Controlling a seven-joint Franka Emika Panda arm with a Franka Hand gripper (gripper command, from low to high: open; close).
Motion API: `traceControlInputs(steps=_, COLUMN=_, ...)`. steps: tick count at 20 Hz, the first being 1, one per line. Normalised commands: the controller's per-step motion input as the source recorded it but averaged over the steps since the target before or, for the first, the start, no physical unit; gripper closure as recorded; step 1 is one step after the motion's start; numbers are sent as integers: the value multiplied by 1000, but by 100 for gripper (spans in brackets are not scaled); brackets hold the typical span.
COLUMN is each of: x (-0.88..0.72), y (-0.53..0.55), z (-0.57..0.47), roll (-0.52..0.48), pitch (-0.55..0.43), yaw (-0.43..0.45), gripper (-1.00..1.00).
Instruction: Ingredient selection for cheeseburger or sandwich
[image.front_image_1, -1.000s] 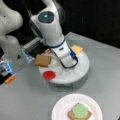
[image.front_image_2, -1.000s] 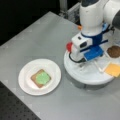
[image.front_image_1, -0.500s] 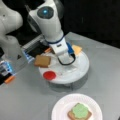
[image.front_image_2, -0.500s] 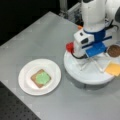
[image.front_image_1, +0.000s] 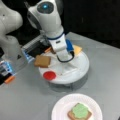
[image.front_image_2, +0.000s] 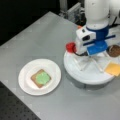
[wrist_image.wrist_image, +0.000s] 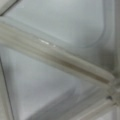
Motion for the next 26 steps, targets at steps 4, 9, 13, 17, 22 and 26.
traceControlInputs(steps=4, x=-76, y=-42, z=509, roll=-189, pitch=165, yaw=-219, gripper=-100)
traceControlInputs(steps=9, x=45, y=-73, z=500, roll=-141, pitch=227, yaw=-220, gripper=-100)
traceControlInputs(steps=13, x=173, y=-87, z=284, roll=-80, pitch=231, yaw=-74, gripper=-100)
traceControlInputs(steps=17, x=220, y=-186, z=209, roll=336, pitch=369, yaw=-249, gripper=-100)
traceControlInputs(steps=22, x=231, y=-254, z=231, roll=518, pitch=257, yaw=-390, gripper=-100)
traceControlInputs(steps=26, x=158, y=-225, z=269, roll=375, pitch=201, yaw=-370, gripper=-100)
